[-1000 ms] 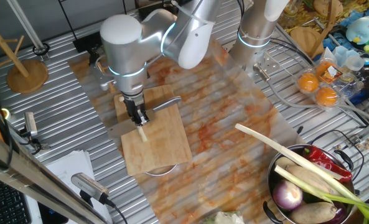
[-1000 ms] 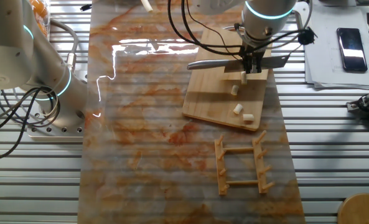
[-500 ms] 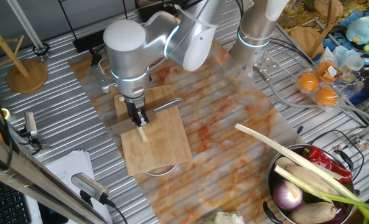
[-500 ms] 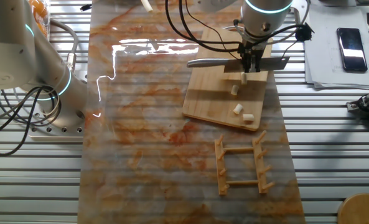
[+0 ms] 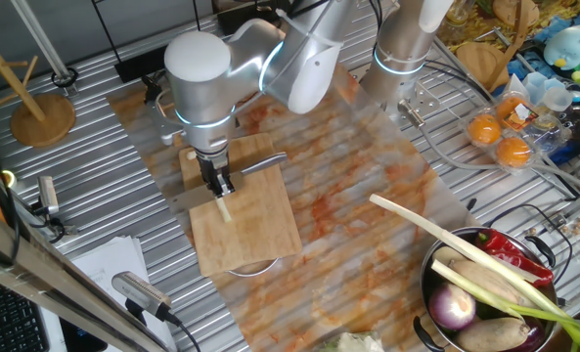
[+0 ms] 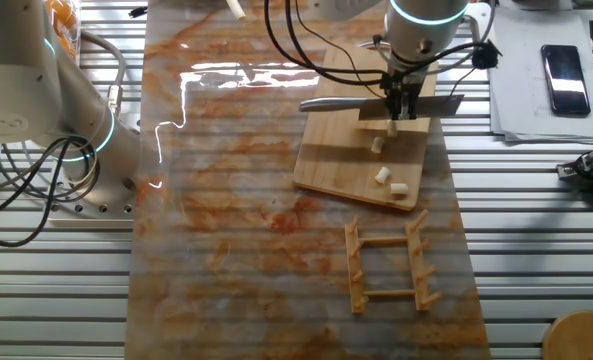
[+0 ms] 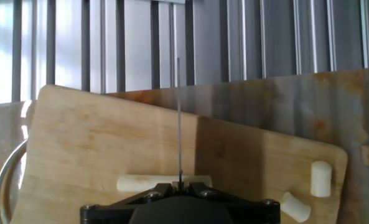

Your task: Chop the scallions

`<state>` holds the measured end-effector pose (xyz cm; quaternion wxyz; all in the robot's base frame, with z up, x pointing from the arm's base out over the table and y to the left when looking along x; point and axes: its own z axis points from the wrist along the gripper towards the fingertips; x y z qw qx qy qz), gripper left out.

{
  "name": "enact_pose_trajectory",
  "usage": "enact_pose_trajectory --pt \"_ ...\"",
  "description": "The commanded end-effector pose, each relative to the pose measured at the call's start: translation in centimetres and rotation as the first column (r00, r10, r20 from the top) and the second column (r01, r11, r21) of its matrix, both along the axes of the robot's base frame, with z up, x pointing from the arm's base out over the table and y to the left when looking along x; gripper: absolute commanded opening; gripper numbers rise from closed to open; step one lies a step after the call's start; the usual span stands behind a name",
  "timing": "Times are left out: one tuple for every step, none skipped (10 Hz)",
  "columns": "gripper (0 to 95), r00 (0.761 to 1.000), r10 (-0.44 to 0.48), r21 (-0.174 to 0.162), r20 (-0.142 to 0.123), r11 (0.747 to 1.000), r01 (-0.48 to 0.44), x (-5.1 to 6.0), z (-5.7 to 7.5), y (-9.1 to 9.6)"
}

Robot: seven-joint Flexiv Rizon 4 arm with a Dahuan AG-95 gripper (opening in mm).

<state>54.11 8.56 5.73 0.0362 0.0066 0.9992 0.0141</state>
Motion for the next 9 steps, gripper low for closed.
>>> enact_pose_trajectory --pt "0.0 1.000 -0.002 0.002 0.007 1.000 0.002 0.02 0.03 -0.02" --pt "0.0 1.000 -0.003 0.001 0.008 1.000 0.003 0.01 0.05 -0.04" --pt "0.0 1.000 -0.003 0.001 0.013 1.000 0.003 0.01 0.08 -0.08" --pt "0.0 1.000 -0.003 0.000 0.014 1.000 0.003 0.02 0.09 -0.09" --pt "0.0 1.000 -0.005 0.000 0.017 1.000 0.005 0.03 0.12 -0.14" --pt "0.0 1.000 -0.005 0.001 0.027 1.000 0.005 0.09 0.28 -0.28" --pt "0.0 1.000 -0.003 0.002 0.028 1.000 0.003 0.12 0.36 -0.41" --pt "0.0 1.000 -0.003 0.002 0.028 1.000 0.003 0.12 0.37 -0.43" --pt "0.0 1.000 -0.001 0.002 0.027 1.000 0.001 0.14 0.35 -0.45"
